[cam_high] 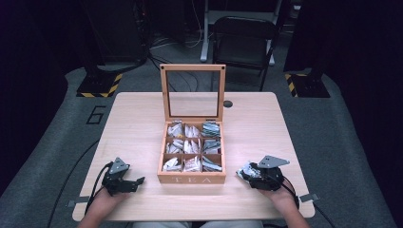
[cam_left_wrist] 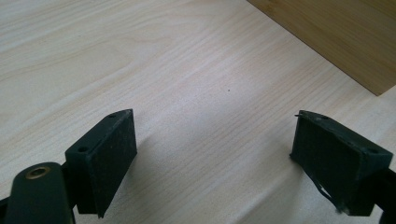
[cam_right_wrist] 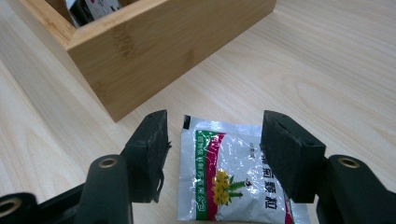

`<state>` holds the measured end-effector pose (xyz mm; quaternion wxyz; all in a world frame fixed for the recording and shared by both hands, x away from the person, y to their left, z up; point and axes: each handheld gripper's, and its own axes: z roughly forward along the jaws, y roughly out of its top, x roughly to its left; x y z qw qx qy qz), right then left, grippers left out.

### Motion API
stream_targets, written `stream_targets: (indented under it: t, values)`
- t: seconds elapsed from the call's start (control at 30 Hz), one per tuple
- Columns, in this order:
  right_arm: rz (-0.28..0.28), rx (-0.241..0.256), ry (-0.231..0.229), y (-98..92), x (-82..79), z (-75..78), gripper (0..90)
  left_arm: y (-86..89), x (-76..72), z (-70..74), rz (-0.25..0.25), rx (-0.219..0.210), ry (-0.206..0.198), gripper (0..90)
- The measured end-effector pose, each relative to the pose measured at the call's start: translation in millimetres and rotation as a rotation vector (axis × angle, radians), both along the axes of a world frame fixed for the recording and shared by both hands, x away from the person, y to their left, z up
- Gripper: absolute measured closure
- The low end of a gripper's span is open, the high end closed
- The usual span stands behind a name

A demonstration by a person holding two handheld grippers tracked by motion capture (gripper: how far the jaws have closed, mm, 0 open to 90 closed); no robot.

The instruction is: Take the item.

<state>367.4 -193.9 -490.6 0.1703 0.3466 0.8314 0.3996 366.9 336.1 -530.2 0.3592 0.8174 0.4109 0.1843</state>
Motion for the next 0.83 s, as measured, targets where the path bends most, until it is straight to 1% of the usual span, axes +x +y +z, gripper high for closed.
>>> stream_targets:
  t: [0.03, 0.07, 0.2, 0.27, 0.33, 0.47, 0.5, 0.53, 0.63, 0.67, 0.7, 0.73, 0.83]
  values:
    - [0.000, 0.000, 0.000, 0.0, 0.0, 0.0, 41.2, 0.0, 0.0, 0.0, 0.000, 0.000, 0.000, 13.7]
    - [-0.010, 0.011, -0.002, 0.9, -0.5, 0.4, 41.1, 0.0, 0.1, 0.0, -0.001, 0.000, -0.001, 13.7]
    - [-0.016, 0.004, -0.009, 0.9, -0.8, 1.3, 41.4, 0.0, 0.0, 0.0, 0.001, 0.001, -0.001, 13.7]
    - [-0.029, -0.008, -0.026, -0.8, -1.2, 1.4, 41.8, 0.0, 0.0, 0.0, 0.000, 0.000, 0.000, 13.7]
    - [-0.056, -0.003, -0.033, -4.1, -0.6, 1.3, 41.8, 0.0, 0.1, 0.0, 0.000, 0.000, -0.001, 13.7]
    - [-0.086, 0.014, -0.021, -11.1, 0.9, 0.4, 42.1, 0.0, 0.0, 0.0, 0.000, 0.000, 0.000, 13.7]
    - [-0.083, 0.011, -0.031, -13.0, 1.7, -0.2, 42.1, 0.0, 0.1, 0.0, -0.001, 0.000, -0.001, 13.7]
    - [-0.093, 0.011, -0.026, -13.5, 1.5, -0.4, 42.2, 0.0, 0.1, 0.0, -0.001, 0.000, 0.000, 13.7]
    - [-0.107, -0.003, -0.040, -15.7, 2.2, -1.3, 42.3, 0.0, 0.0, 0.0, 0.001, 0.001, 0.000, 13.7]
    - [-0.120, 0.001, -0.033, -15.5, 1.3, -1.5, 42.4, 0.0, 0.1, 0.0, -0.001, 0.000, 0.000, 13.7]
    - [-0.119, -0.013, -0.036, -16.4, 1.5, -1.4, 42.5, 0.0, 0.0, 0.0, 0.000, 0.000, 0.000, 13.7]
    - [-0.130, -0.017, -0.048, -16.1, 1.8, -1.7, 42.5, 0.0, 0.0, 0.0, -0.001, 0.000, -0.001, 13.7]
    - [-0.109, -0.056, -0.061, -14.7, 0.3, -2.4, 43.3, 0.0, 0.0, 0.0, 0.000, 0.001, 0.000, 13.7]
